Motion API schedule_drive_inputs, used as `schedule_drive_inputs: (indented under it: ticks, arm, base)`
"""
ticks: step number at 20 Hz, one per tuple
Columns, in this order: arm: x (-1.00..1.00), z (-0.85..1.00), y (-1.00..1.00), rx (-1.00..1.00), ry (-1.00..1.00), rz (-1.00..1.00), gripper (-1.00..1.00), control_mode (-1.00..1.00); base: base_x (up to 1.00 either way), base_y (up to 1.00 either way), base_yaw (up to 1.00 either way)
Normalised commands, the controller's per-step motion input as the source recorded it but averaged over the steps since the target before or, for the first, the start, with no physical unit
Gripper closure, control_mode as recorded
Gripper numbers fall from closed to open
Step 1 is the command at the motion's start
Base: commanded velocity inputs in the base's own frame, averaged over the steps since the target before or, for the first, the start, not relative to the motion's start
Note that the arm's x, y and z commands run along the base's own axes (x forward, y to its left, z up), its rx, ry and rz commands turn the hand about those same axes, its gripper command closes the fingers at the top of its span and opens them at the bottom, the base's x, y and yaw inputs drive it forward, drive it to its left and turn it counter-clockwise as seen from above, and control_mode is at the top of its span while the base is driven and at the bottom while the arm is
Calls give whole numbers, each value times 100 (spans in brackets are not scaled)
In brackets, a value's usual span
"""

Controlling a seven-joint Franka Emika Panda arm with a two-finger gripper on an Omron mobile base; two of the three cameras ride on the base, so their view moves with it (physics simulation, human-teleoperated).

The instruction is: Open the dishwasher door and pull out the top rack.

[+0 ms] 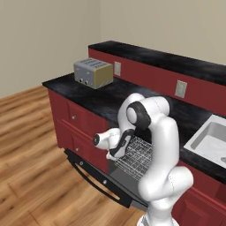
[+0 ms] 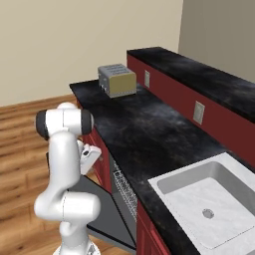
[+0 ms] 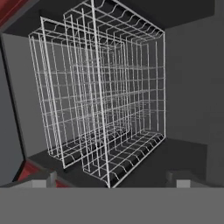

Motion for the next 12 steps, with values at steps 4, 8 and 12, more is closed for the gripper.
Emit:
schedule_drive_inputs:
  ticks: [4, 8, 12]
  arm:
    - [12, -28, -17, -5, -1, 0, -100, -100]
    - [8, -33, -13, -7, -4, 0, -100, -100]
    - [10, -28, -12, -7, -3, 0, -100, -100]
  base:
    - [0, 0, 0]
    - [0, 0, 0]
    - [0, 0, 0]
